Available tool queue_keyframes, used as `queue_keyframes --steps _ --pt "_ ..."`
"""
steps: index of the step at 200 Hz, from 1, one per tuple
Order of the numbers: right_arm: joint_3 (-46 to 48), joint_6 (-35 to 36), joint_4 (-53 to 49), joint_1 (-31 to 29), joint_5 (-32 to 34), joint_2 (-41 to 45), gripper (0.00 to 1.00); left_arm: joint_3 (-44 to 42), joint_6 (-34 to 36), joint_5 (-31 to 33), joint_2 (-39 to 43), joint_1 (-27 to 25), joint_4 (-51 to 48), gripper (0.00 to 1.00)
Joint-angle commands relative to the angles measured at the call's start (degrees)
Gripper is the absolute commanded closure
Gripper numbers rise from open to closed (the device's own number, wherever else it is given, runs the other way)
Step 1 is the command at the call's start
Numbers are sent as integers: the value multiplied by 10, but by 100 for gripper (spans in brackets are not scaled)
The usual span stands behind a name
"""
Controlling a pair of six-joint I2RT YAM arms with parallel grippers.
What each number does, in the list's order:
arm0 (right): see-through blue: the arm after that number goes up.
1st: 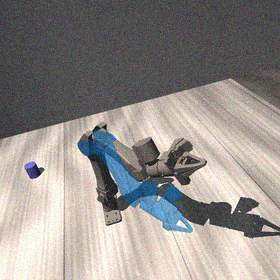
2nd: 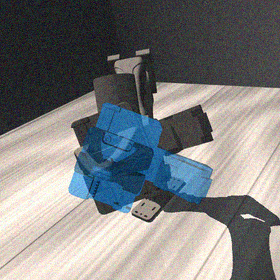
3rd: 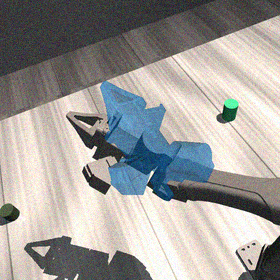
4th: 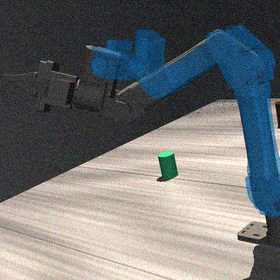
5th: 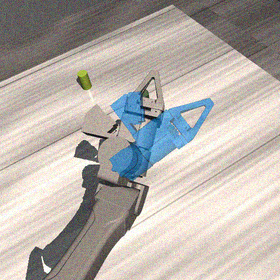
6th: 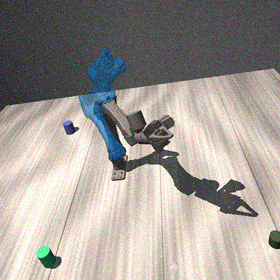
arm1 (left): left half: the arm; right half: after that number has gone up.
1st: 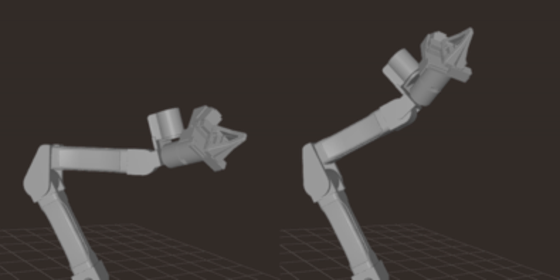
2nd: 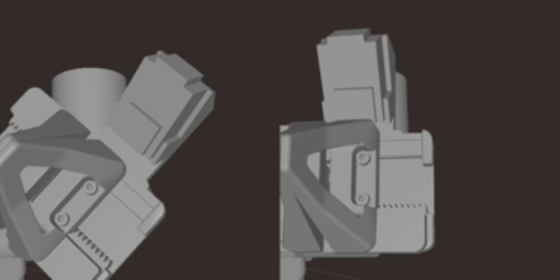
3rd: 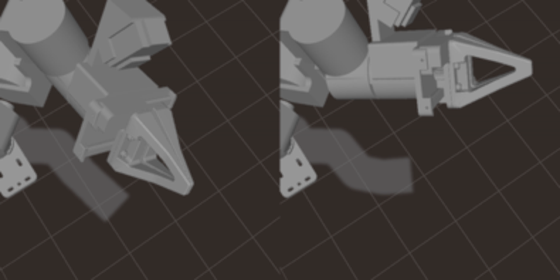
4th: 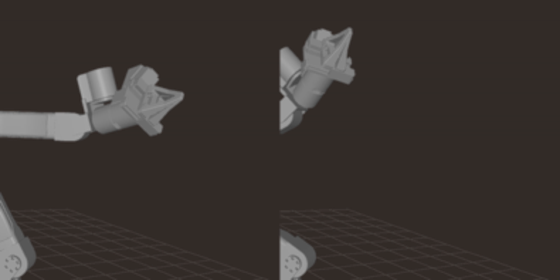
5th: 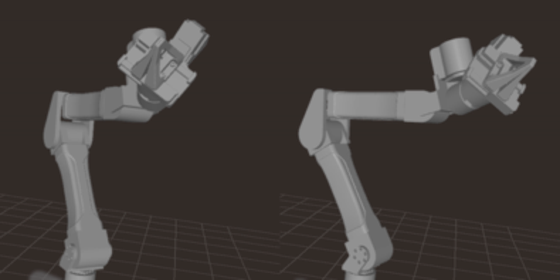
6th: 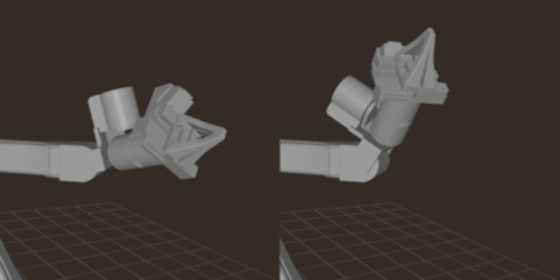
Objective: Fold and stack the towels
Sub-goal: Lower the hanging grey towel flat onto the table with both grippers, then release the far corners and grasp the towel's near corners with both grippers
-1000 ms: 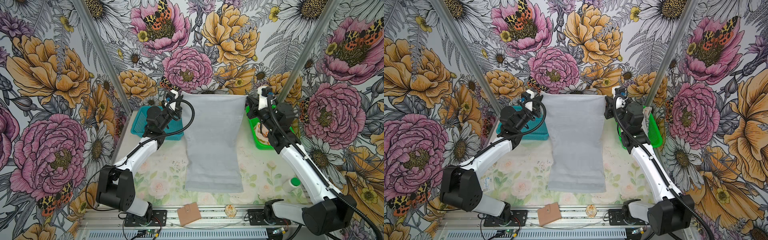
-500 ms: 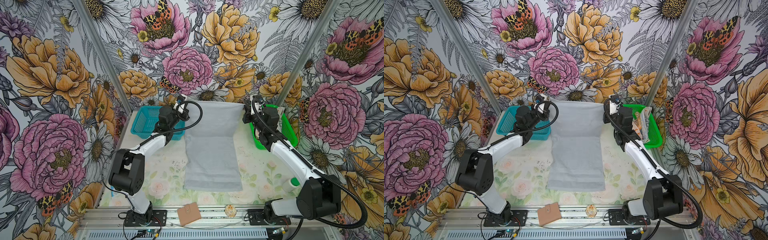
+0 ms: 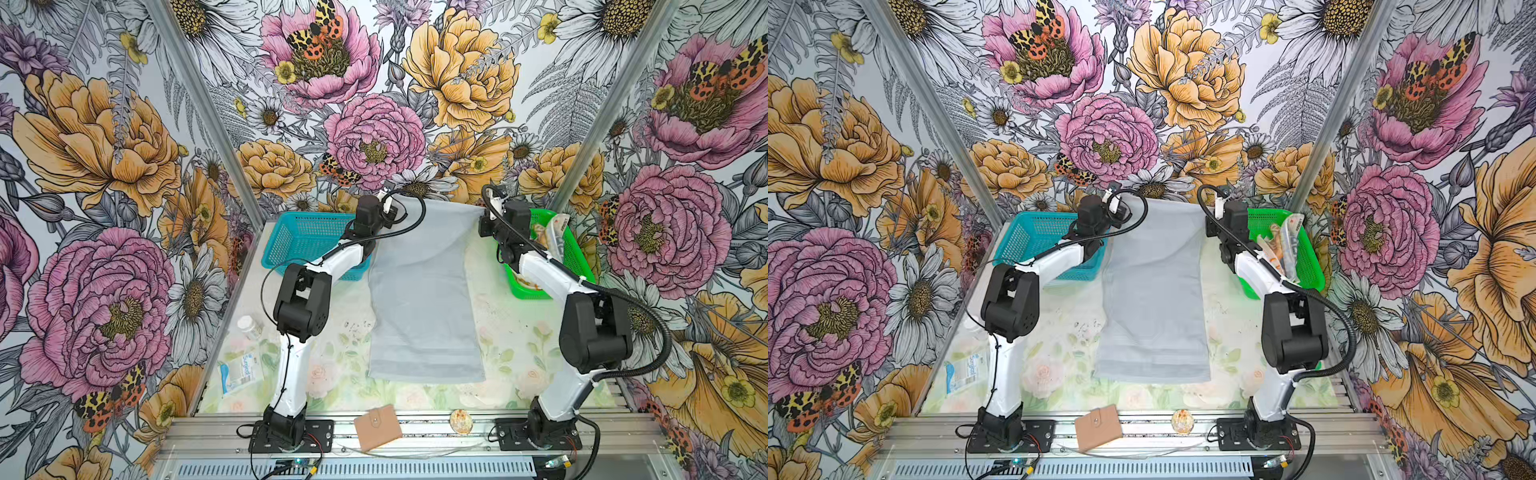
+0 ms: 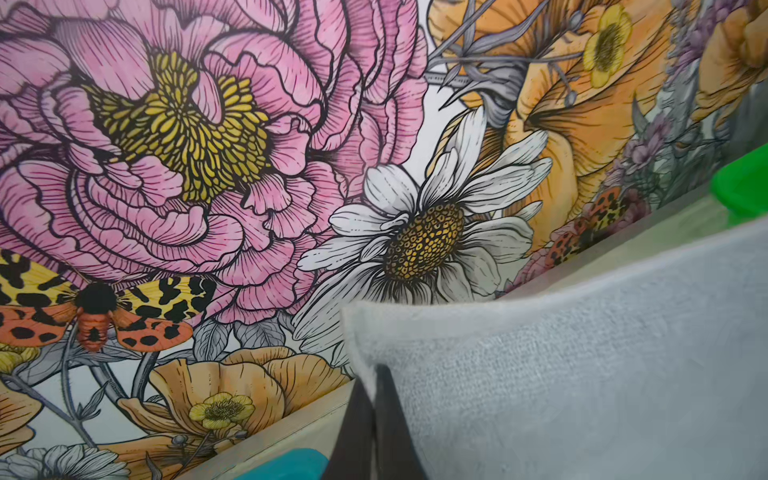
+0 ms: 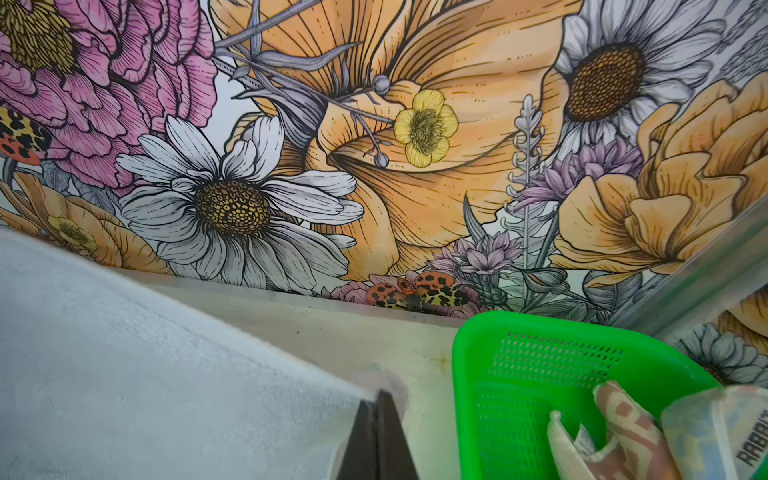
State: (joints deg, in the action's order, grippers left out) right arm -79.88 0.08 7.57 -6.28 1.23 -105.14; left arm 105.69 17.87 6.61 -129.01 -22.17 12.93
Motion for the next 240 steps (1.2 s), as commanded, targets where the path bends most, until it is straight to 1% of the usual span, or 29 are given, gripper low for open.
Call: queue_keyframes --steps 1,29,33,38,45,48,54,65,70,76,90,103,115,121,129,137,151,154,162,172,183,193,199,208,218,227,240 --pt "-51 -1 12 9 3 -37 100 65 13 67 -37 13 -44 100" --pt "-111 -11 7 9 -8 -98 100 180 10 65 -106 23 -93 100" --pt "-125 -13 -1 9 -10 -108 100 197 9 62 -116 25 -104 97" --pt "-144 -14 -13 9 -12 -121 100 224 5 62 -129 27 -113 90" --pt "-171 -18 -28 9 -15 -138 100 256 0 64 -146 30 -127 74" --pt "-181 -20 -33 9 -17 -144 100 268 -3 65 -153 32 -130 69" --pt "-200 -23 -40 9 -20 -158 100 280 -12 63 -159 34 -126 66" --pt "-234 -32 -53 8 -28 -178 100 273 -43 59 -153 44 -92 61" --pt "-248 -34 -58 8 -32 -185 91 276 -60 58 -149 47 -87 57" --pt "-263 -37 -67 7 -36 -191 80 281 -72 30 -144 52 -87 51" --pt "-284 -38 -80 3 -50 -188 65 280 -91 7 -121 57 -86 49" --pt "-276 -34 -78 -3 -48 -164 49 263 -95 -12 -86 53 -85 47" --pt "-244 -32 -53 -10 -39 -131 32 227 -88 -28 -42 43 -80 45" --pt "-226 -32 -40 -11 -36 -115 26 203 -80 -24 -16 35 -78 45" --pt "-209 -33 -39 -14 -31 -93 21 162 -66 -12 24 19 -72 45" --pt "-197 -35 -53 -17 -21 -73 19 114 -50 -1 68 2 -70 44" --pt "-165 -44 -93 -25 -2 -26 19 18 -21 48 154 -40 -76 44" --pt "-155 -46 -101 -27 4 -14 19 -7 -18 72 171 -49 -80 44" --pt "-120 -60 -124 -33 15 20 19 -64 -16 109 223 -73 -97 44" --pt "-67 -85 -157 -42 22 74 20 -126 -37 169 292 -107 -138 47" --pt "2 -122 -187 -56 25 132 21 -168 -92 216 351 -140 -232 47" --pt "72 -155 -213 -66 24 184 22 -202 -177 238 397 -164 -333 47" --pt "113 -181 -226 -71 22 214 24 -226 -231 239 428 -175 -387 48" --pt "180 -224 -238 -76 7 260 30 -271 -295 211 474 -188 -445 50" --pt "252 -263 -249 -84 -16 305 35 -330 -349 179 526 -204 -480 51" --pt "284 -278 -279 -99 -14 327 38 -381 -402 145 568 -216 -500 51" --pt "314 -294 -334 -123 -3 351 39 -449 -475 73 611 -225 -531 52"
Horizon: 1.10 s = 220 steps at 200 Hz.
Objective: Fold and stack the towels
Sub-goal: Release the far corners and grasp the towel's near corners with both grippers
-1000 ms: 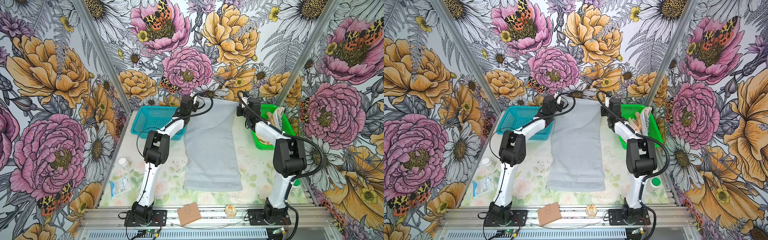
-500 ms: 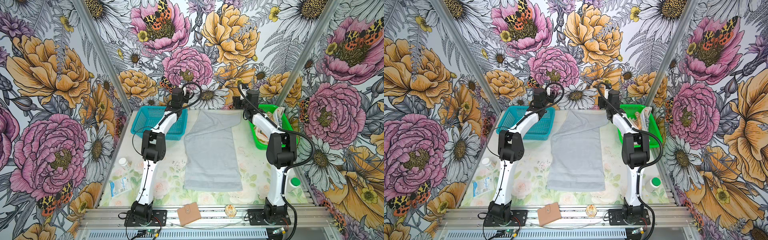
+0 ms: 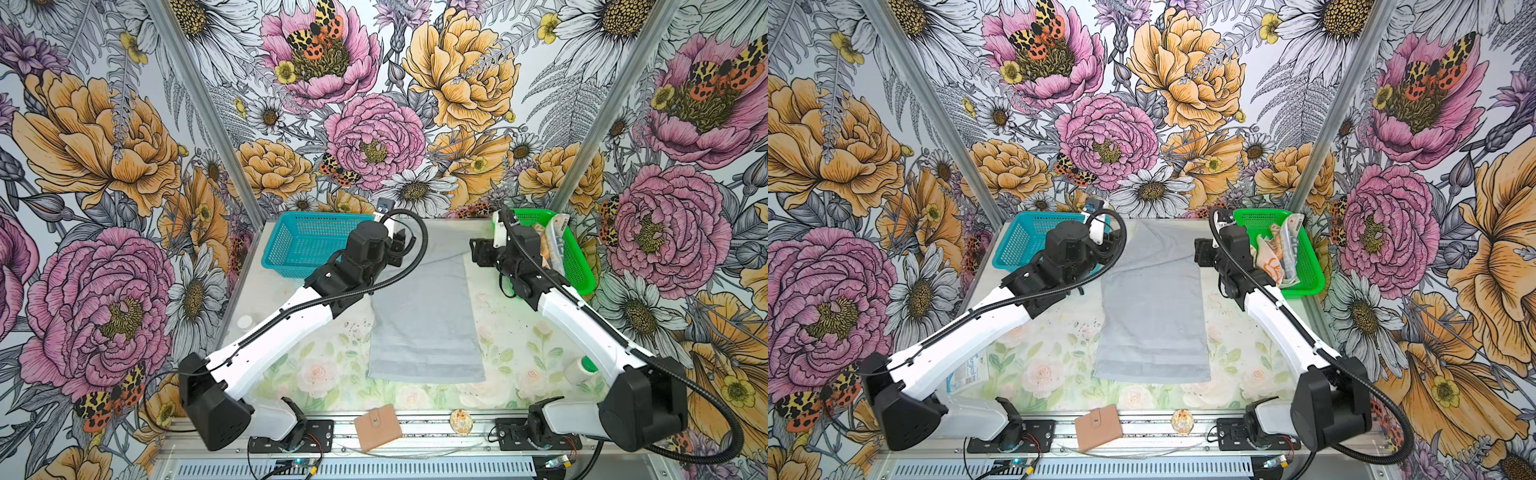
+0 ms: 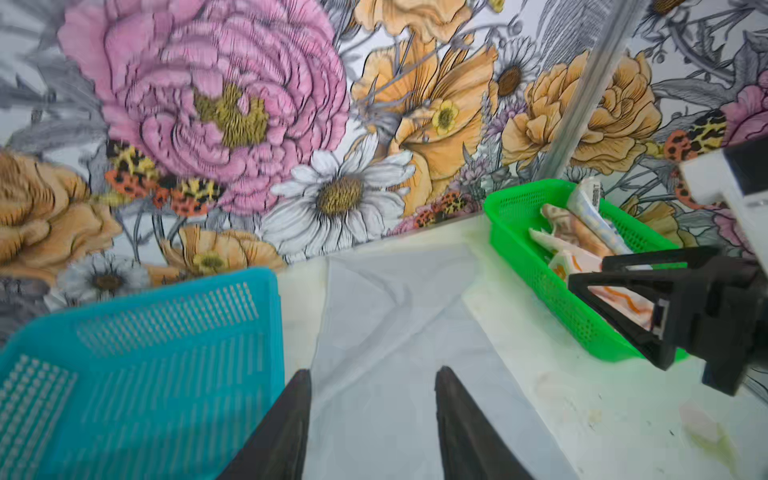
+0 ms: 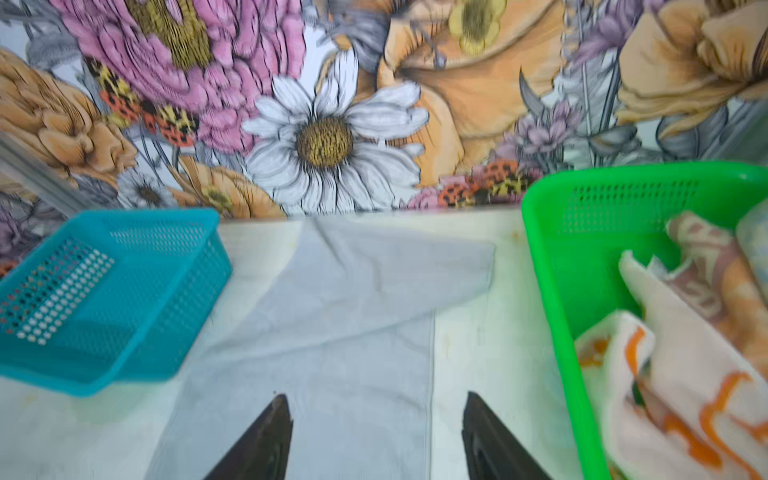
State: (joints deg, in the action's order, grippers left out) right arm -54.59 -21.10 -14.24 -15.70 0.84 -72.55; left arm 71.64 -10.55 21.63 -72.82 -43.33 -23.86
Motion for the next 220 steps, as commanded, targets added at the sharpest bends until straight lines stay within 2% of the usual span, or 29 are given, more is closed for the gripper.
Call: queue_keyframes --steps 1,8,22,55,90,111,131,151,168,196,220 --pt "62 -83 -120 -31 1 26 39 -114 -195 -81 51 -14 -166 52" --pt "81 -96 -136 -43 1 36 39 -148 -230 -117 66 -22 -181 52" --pt "121 -133 -145 -68 -16 54 41 -209 -283 -149 80 -51 -198 52" --pt "178 -208 -160 -167 1 54 42 -274 -383 -165 75 -132 -246 51" --pt "200 -264 -173 -248 30 55 43 -311 -424 -196 57 -185 -244 46" --pt "209 -275 -189 -262 33 62 43 -311 -413 -199 21 -187 -241 45" --pt "212 -279 -210 -277 40 65 43 -304 -405 -175 -12 -186 -225 45" --pt "219 -291 -222 -290 49 76 42 -311 -399 -176 -44 -167 -173 46" --pt "228 -303 -229 -294 52 91 42 -302 -398 -154 -68 -160 -171 46" --pt "239 -320 -261 -312 61 121 41 -298 -395 -147 -78 -155 -170 46" --pt "246 -332 -282 -314 67 144 41 -313 -403 -139 -55 -151 -171 46"
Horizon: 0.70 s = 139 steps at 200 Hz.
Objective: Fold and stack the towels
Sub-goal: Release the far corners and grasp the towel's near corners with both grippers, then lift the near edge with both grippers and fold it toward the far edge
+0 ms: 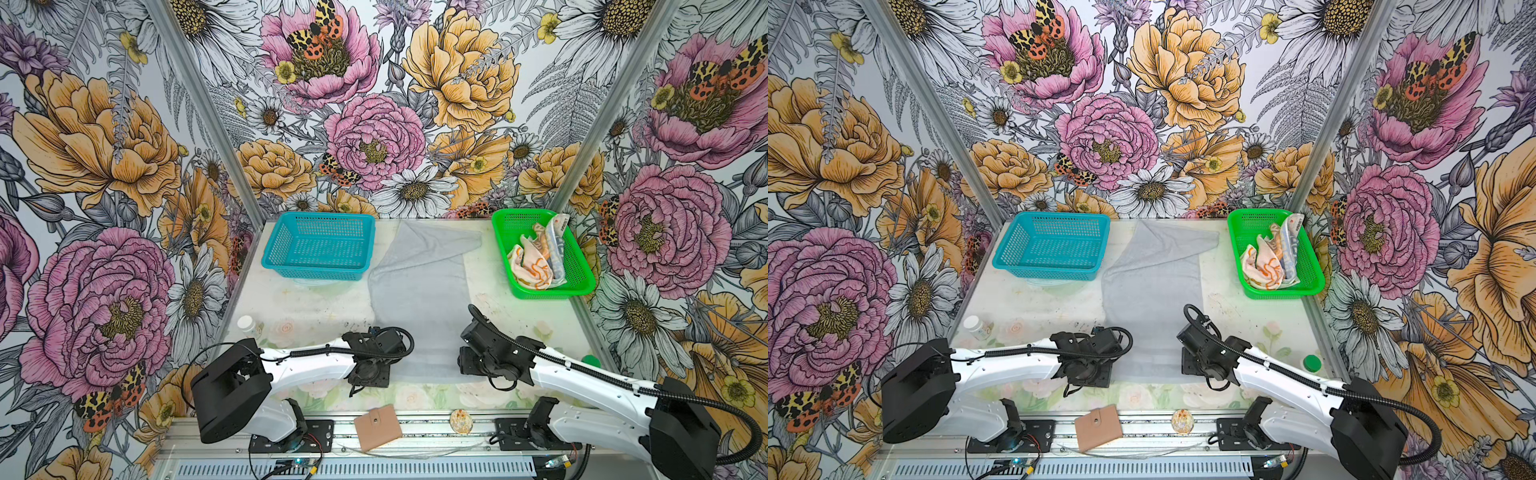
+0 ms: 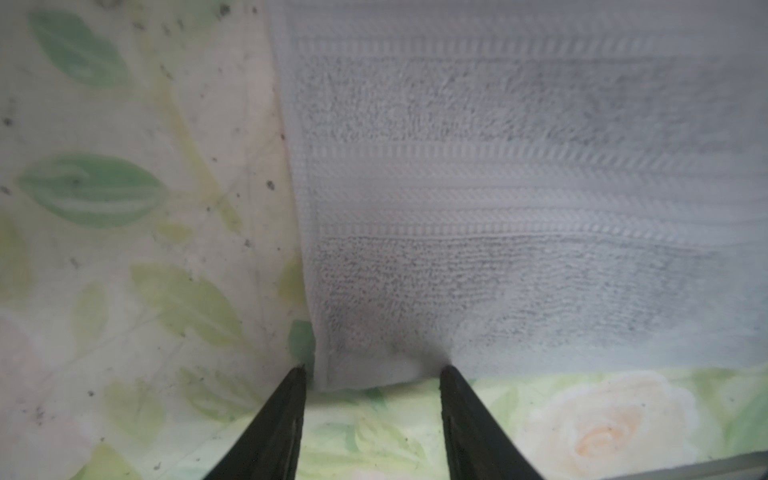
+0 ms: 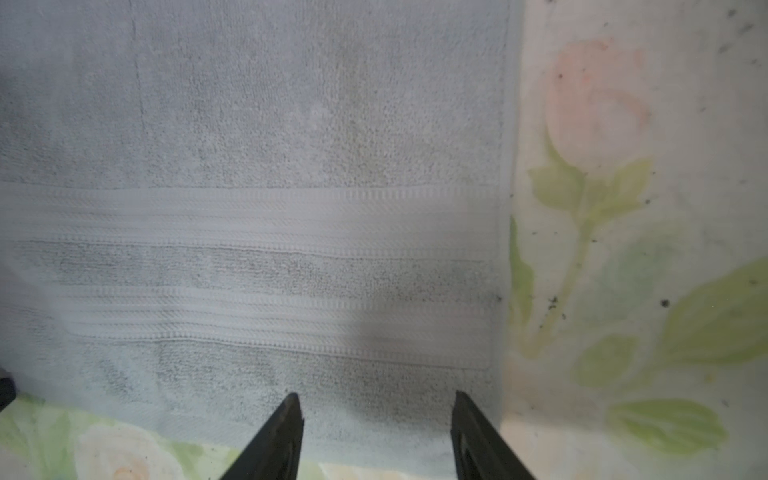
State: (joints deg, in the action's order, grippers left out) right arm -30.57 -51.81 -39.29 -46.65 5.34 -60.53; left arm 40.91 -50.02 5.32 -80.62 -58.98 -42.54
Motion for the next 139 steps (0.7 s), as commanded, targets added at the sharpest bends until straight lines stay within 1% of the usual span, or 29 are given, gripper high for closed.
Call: queue_keyframes --steps 1,28,72,100,139 --pt "7 -25 -33 -5 22 24 41 -7 -9 25 24 6 16 46" --pt "24 -34 -38 -8 16 27 42 -27 -14 28 53 14 17 47" --pt "32 -41 -42 -9 9 22 52 -33 15 31 42 29 40 51" --pt "38 -51 -48 -14 14 27 52 -36 24 20 34 34 65 54" --pt "38 -59 -49 -16 18 22 52 -38 26 9 17 30 71 60"
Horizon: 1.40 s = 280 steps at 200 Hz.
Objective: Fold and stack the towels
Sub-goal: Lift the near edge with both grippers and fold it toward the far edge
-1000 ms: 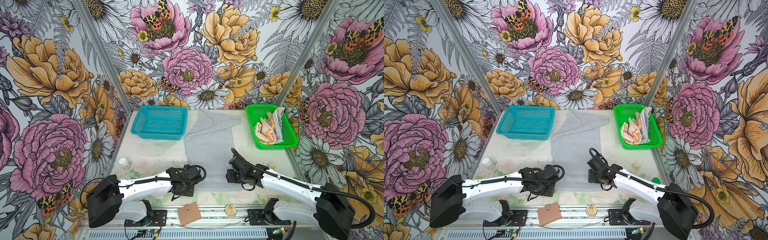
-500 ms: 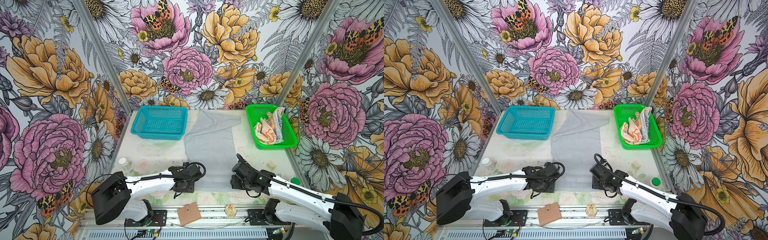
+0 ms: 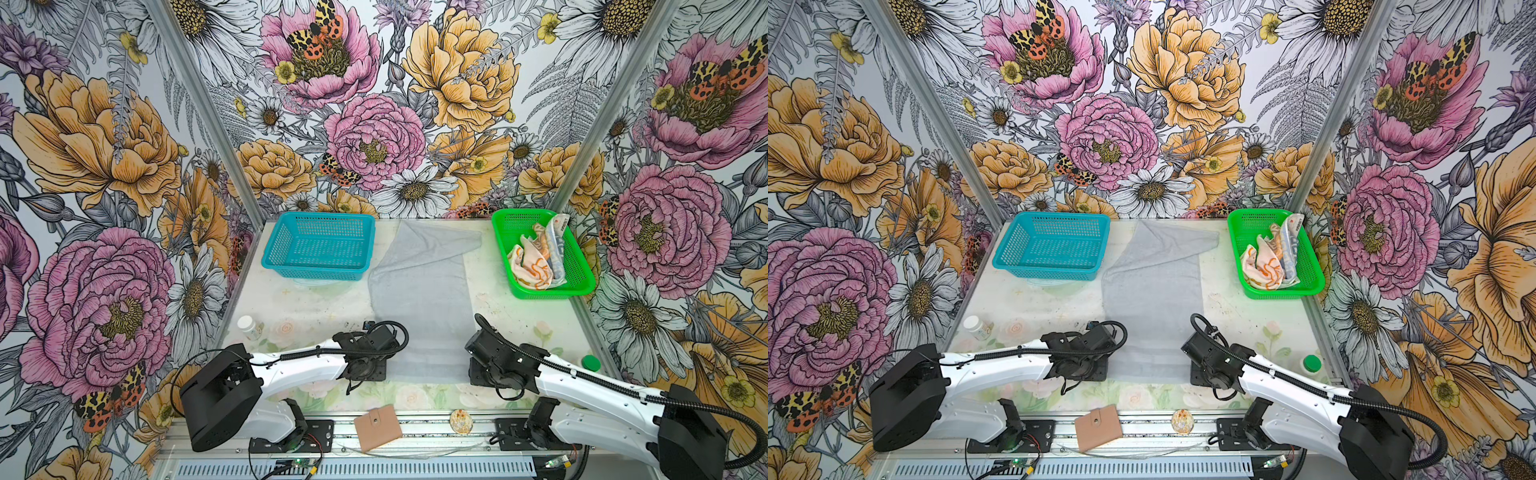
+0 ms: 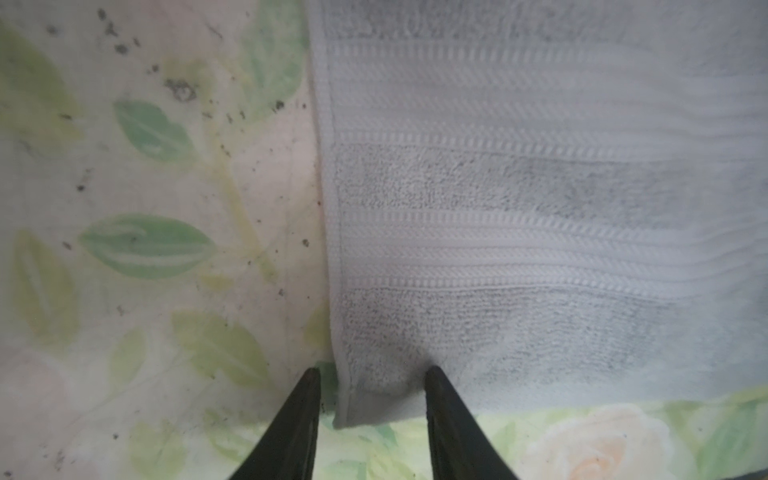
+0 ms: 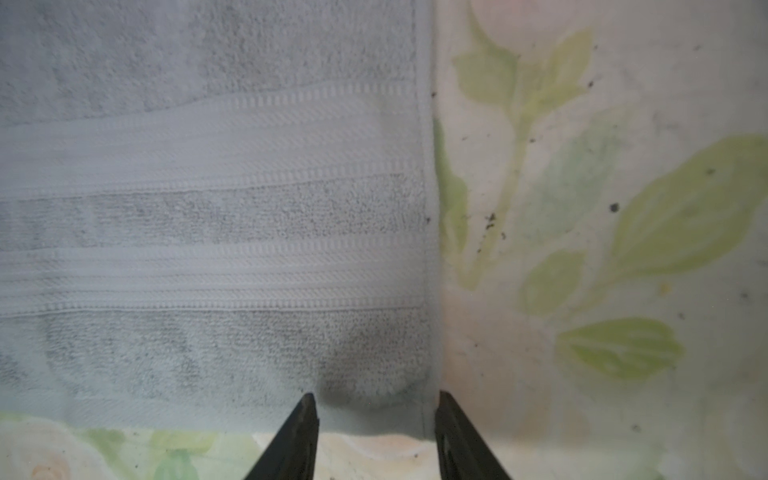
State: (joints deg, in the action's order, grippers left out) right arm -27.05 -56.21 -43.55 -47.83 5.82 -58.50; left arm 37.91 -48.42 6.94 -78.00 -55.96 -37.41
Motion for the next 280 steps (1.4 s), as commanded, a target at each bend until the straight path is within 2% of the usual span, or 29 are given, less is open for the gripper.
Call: queue_keyframes --steps 1,18,46,60,68,89,139,174,201,237,280 --pt "3 -15 -6 -4 14 1 52 -8 10 -7 -10 0 20 60" --pt "0 -17 -5 -5 15 -13 52 -13 5 -12 -12 1 20 68" --pt "-4 -17 0 -10 18 -32 53 -23 -3 -20 -5 -1 19 89" --pt "-1 -17 2 -11 15 -33 63 -27 -6 -22 4 0 18 100" --pt "0 -18 2 -10 12 -32 69 -29 -7 -21 10 1 17 100" --pt "6 -21 1 -10 4 -18 100 -29 -7 -23 28 0 13 100" --pt "-15 -37 -44 -18 -14 59 100 4 20 -13 93 -17 -78 100" --pt "-115 -23 -149 -26 19 115 100 40 46 -16 167 -26 -122 100" --pt "-195 -9 -228 -28 43 127 100 75 69 -26 217 -27 -146 100" --pt "-268 -7 -287 -38 61 154 100 122 95 -13 251 -29 -201 100" --pt "-365 16 -351 -45 83 162 100 143 121 -19 280 -31 -223 100"
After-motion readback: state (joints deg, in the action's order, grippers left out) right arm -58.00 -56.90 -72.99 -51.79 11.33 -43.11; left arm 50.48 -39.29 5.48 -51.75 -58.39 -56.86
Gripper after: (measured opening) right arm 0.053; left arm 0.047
